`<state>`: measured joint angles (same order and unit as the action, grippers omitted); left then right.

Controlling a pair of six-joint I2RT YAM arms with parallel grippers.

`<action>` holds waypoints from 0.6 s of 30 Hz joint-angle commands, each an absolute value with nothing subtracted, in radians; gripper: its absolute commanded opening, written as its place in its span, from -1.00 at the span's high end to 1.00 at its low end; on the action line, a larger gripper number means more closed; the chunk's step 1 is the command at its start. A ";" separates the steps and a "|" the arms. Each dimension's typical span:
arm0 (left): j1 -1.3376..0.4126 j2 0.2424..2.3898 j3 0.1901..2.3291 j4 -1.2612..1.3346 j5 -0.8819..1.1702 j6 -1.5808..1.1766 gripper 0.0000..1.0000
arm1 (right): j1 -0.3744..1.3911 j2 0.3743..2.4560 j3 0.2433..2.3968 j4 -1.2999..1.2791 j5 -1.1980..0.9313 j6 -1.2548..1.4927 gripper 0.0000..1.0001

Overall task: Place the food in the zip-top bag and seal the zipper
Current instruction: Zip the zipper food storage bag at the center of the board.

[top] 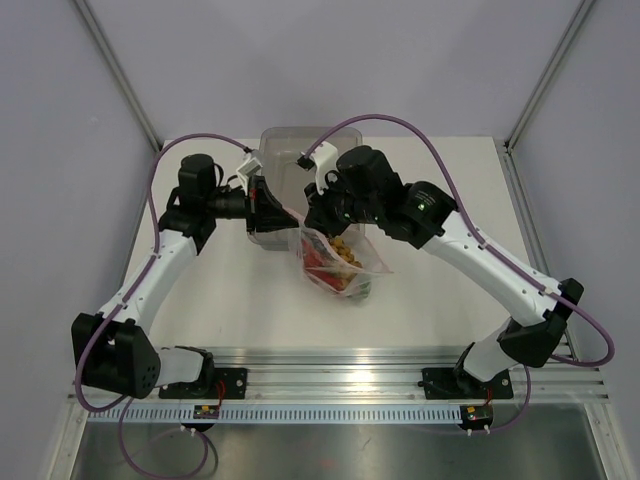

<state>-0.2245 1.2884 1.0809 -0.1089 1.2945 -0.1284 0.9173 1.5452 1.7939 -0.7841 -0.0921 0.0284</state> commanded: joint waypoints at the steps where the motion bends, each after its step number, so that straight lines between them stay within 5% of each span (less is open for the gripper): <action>1: -0.180 1.250 1.071 0.018 1.275 -0.190 1.00 | 0.930 1.480 1.786 -0.842 -0.058 0.034 1.00; 18: -0.077 1.235 1.052 0.057 1.273 -0.222 1.00 | 0.928 1.339 1.634 -0.861 -0.018 -0.037 1.00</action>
